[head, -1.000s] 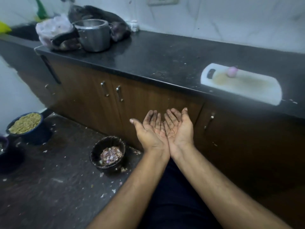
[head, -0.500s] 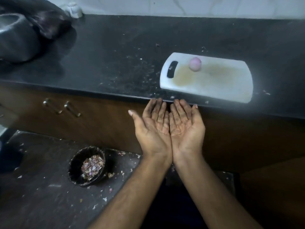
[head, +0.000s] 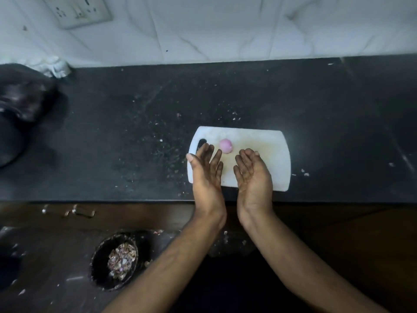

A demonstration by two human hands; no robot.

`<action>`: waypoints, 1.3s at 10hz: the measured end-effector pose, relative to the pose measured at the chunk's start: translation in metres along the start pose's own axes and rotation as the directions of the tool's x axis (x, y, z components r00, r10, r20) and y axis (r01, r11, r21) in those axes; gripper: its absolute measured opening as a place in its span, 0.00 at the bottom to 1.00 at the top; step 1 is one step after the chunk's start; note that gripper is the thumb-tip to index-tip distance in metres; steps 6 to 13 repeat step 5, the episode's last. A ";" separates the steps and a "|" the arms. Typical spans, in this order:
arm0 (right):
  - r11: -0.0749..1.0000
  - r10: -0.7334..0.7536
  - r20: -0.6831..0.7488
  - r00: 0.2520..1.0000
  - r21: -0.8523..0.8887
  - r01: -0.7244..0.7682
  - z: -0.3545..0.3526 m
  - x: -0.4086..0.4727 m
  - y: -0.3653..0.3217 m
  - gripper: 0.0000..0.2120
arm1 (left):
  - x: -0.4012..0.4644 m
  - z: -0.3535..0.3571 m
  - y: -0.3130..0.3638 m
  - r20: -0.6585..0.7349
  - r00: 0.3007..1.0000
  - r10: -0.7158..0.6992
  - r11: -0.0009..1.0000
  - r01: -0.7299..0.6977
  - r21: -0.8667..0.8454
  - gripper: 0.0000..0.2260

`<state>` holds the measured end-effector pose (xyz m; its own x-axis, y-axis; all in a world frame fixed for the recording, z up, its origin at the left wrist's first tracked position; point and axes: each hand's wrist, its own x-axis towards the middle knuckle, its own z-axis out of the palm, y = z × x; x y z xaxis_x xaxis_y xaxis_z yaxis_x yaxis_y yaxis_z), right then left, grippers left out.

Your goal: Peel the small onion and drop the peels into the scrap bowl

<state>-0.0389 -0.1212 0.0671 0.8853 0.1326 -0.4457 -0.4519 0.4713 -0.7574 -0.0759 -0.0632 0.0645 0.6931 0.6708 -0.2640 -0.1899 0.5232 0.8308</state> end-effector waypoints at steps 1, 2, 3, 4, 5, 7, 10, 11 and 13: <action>0.969 0.007 -0.012 1.000 -0.246 -0.010 -0.001 0.015 -0.016 0.11 | 0.010 0.006 0.009 0.007 1.000 -0.023 0.982 0.021 0.190 0.25; 0.868 -0.035 0.048 0.998 -0.494 0.054 0.001 0.033 -0.022 0.11 | 0.032 0.011 0.009 -0.022 1.000 -0.004 0.908 0.012 0.418 0.17; 0.773 -0.060 0.075 0.995 -0.628 0.094 0.005 0.051 -0.021 0.15 | 0.053 0.013 0.001 -0.090 0.993 -0.070 0.904 0.101 0.416 0.16; 0.731 -0.039 0.100 0.994 -0.676 0.097 0.004 0.068 -0.017 0.18 | 0.066 0.010 -0.007 -0.106 0.985 -0.136 0.905 0.167 0.391 0.22; 0.709 -0.013 0.067 0.998 -0.703 0.057 0.004 0.085 -0.016 0.17 | 0.081 0.010 -0.013 -0.169 0.965 -0.201 0.922 0.245 0.300 0.23; 0.709 -0.013 0.067 0.998 -0.703 0.057 0.004 0.085 -0.016 0.17 | 0.081 0.010 -0.013 -0.169 0.965 -0.201 0.922 0.245 0.300 0.23; 0.709 -0.013 0.067 0.998 -0.703 0.057 0.004 0.085 -0.016 0.17 | 0.081 0.010 -0.013 -0.169 0.965 -0.201 0.922 0.245 0.300 0.23; 0.709 -0.013 0.067 0.998 -0.703 0.057 0.004 0.085 -0.016 0.17 | 0.081 0.010 -0.013 -0.169 0.965 -0.201 0.922 0.245 0.300 0.23; 0.709 -0.013 0.067 0.998 -0.703 0.057 0.004 0.085 -0.016 0.17 | 0.081 0.010 -0.013 -0.169 0.965 -0.201 0.922 0.245 0.300 0.23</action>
